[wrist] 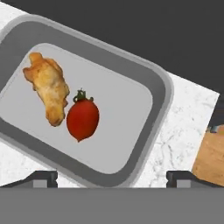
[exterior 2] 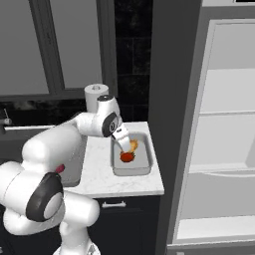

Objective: Place one tomato and one chicken drumstick in each tupperware on the nearby counter, to pack two identical lunches.

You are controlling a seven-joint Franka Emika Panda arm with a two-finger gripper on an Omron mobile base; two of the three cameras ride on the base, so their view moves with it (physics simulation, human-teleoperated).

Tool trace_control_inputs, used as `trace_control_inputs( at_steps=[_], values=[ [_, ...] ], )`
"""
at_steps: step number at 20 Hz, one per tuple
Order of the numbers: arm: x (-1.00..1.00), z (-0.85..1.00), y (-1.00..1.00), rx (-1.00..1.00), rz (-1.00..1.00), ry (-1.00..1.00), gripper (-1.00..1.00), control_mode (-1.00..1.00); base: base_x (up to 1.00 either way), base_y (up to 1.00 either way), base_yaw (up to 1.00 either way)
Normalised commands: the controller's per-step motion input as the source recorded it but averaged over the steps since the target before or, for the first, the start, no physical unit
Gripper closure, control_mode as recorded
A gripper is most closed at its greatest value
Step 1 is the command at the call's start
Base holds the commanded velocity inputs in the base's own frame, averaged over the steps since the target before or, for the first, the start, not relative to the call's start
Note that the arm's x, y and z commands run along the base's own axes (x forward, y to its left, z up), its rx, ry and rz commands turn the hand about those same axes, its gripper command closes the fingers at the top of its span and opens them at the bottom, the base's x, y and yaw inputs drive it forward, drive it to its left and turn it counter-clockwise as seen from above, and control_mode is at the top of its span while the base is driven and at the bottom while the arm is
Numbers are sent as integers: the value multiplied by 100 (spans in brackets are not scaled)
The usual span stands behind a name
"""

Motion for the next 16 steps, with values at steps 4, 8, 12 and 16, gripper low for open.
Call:
trace_control_inputs(
  at_steps=[4, 8, 12, 16],
  values=[
    [-69, 58, 77, -3, 51, -15, -100, -100, 0, 0, 0],
    [-59, 66, 80, -8, 58, -17, -100, -100, 0, 0, 0],
    [-62, 57, 69, -8, 53, -13, -100, -100, 0, 0, 0],
    [-61, 38, 50, -11, 48, -3, -100, -100, 0, 0, 0]
  ],
)
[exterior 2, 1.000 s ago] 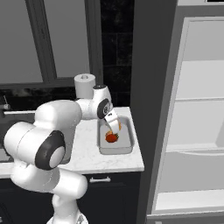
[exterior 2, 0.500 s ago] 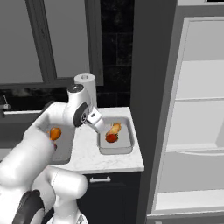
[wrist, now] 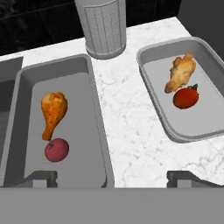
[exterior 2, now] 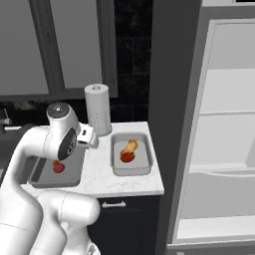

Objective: Place one tomato and one chicken drumstick in each tupperware on the nearby counter, to pack two identical lunches.

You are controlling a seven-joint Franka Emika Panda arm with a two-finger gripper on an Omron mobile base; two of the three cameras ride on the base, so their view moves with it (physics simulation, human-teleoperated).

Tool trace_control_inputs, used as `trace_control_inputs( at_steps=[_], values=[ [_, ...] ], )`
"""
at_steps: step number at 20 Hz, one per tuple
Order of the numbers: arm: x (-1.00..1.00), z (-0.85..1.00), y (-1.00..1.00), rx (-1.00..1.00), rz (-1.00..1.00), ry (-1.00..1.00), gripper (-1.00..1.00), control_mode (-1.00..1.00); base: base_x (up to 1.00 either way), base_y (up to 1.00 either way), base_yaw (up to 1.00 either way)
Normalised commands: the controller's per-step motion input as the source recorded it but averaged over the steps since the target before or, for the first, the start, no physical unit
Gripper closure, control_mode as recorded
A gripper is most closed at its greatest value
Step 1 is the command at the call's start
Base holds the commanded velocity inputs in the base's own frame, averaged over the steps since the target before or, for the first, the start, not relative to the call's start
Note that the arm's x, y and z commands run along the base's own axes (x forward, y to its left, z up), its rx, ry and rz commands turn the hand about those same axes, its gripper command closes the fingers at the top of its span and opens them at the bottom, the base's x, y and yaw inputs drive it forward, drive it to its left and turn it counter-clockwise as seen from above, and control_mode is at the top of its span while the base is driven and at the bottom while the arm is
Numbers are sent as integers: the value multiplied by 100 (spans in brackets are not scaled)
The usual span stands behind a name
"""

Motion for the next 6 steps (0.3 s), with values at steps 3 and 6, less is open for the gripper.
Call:
trace_control_inputs(
  at_steps=[3, 6],
  values=[
    [-32, 16, 20, -14, 25, 2, -100, -100, 0, 0, 0],
    [0, 0, 9, -18, 6, 8, -100, -100, 0, 0, 0]
  ],
)
